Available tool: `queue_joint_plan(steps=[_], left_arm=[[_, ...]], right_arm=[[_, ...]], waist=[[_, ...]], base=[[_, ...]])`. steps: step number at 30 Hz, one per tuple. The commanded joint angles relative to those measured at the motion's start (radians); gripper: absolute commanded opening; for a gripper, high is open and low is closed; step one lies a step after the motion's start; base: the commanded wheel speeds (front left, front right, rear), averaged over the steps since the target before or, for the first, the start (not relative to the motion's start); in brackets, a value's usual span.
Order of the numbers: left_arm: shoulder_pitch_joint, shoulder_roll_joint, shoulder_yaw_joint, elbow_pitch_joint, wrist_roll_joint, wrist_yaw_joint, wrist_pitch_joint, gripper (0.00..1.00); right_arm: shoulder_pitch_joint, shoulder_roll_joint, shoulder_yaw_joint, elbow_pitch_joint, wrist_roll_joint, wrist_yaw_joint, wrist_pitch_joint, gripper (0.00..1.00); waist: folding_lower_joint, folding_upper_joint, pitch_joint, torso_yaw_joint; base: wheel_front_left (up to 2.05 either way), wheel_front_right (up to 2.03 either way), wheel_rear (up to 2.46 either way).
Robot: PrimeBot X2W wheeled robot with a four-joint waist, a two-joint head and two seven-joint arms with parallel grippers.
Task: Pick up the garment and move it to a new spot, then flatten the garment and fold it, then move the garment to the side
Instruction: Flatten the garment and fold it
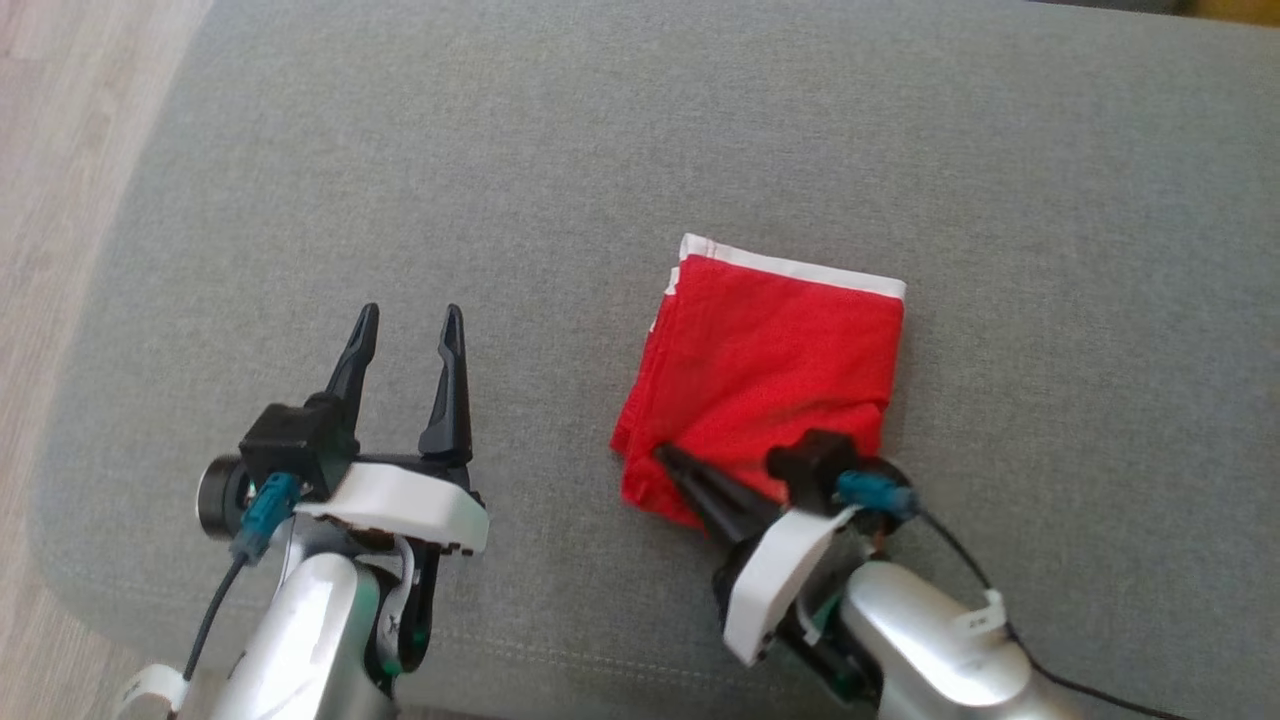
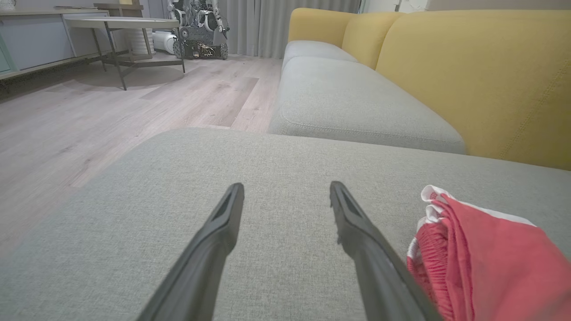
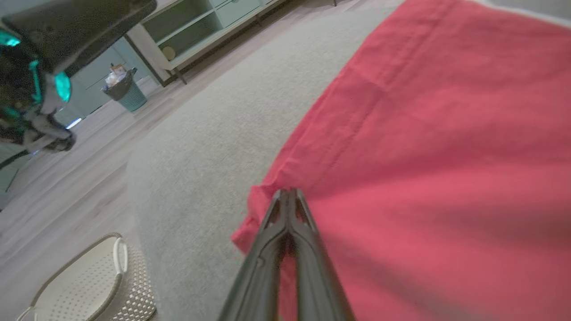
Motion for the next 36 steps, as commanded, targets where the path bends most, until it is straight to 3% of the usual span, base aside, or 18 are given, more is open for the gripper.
queue_joint_plan(steps=[1, 6, 13, 14, 15, 16, 27, 36], left_arm=[[-0.035, 0.009, 0.041, -0.029, -0.001, -0.002, -0.012, 1.0], [-0.026, 0.011, 0.05, -0.031, 0.002, -0.003, -0.012, 1.0], [0.003, 0.016, 0.08, -0.05, 0.002, -0.001, -0.012, 1.0], [0.011, 0.017, 0.085, -0.052, 0.002, 0.0, -0.012, 1.0], [0.017, 0.018, 0.088, -0.053, 0.003, -0.001, -0.012, 1.0], [0.022, 0.021, 0.092, -0.054, 0.004, -0.002, -0.012, 1.0], [0.083, 0.054, 0.123, -0.063, 0.002, -0.028, -0.012, 1.0], [0.157, 0.101, 0.135, -0.067, 0.004, -0.026, -0.002, 1.0]], right_arm=[[-0.022, 0.024, 0.044, -0.024, 0.021, -0.001, -0.012, 0.0], [-0.047, -0.003, 0.072, -0.045, 0.053, -0.001, -0.057, 0.0], [-0.04, -0.053, -0.033, -0.129, 0.045, -0.001, -0.107, 0.0], [-0.03, -0.061, -0.065, -0.143, 0.039, -0.001, -0.111, 0.07], [-0.019, -0.067, -0.101, -0.159, 0.03, -0.001, -0.115, 0.78], [-0.004, -0.072, -0.14, -0.173, 0.021, -0.001, -0.118, 1.0], [0.226, -0.066, -0.581, -0.393, -0.165, -0.001, -0.052, 1.0], [0.404, -0.005, -0.732, -0.563, -0.251, -0.001, 0.06, 1.0]], waist=[[0.0, 0.0, -0.003, -0.007], [0.0, 0.0, -0.022, -0.026], [0.0, 0.0, -0.063, -0.059], [0.0, 0.0, -0.07, -0.065], [0.0, 0.0, -0.077, -0.071], [0.0, 0.0, -0.084, -0.078], [0.0, 0.0, -0.157, -0.149], [0.0, 0.0, -0.212, -0.189]], base=[[0.0, 0.0, 0.0], [0.0, 0.0, 0.0], [0.0, 0.0, 0.0], [0.0, 0.0, 0.0], [0.0, 0.0, 0.0], [0.0, 0.0, 0.0], [0.0, 0.0, 0.0], [0.0, 0.0, 0.0]])
